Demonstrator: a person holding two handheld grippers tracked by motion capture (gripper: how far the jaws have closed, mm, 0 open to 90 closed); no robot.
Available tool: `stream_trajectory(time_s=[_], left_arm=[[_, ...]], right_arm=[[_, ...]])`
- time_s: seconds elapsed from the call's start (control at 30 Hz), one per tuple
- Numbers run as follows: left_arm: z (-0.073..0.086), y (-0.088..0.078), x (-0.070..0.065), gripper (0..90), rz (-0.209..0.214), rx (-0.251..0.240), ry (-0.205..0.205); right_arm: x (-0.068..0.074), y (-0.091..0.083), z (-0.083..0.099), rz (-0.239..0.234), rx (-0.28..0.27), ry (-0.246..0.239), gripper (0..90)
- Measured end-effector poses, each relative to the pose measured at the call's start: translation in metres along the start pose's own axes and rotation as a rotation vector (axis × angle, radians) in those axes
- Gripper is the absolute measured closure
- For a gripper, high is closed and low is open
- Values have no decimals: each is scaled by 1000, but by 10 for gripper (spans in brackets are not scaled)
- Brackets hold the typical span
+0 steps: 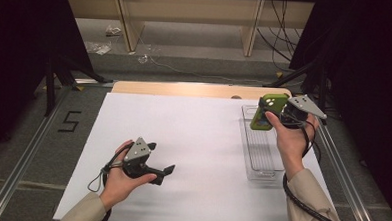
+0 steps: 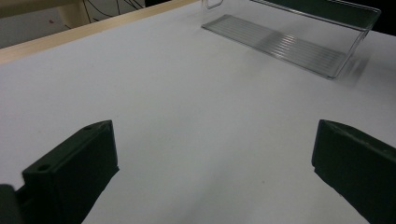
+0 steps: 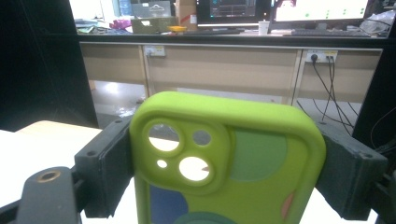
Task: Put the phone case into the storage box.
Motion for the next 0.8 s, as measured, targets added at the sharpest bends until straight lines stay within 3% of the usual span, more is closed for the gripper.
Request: stream_trajectory(time_s=[0.8], left_arm=[[0, 0, 0, 0, 1, -1, 0]], right_arm=[[0, 16, 0, 16, 21, -25, 169]])
Point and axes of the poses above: each handheld gripper's, and its own axes: y roughly forward along the jaws, z roughly out of its underside, x roughly to its left, the point moved 2 cm from there along y, roughly forward along the jaws, and after that the axes turned 3 degrees about y, right-handed, at the moved point
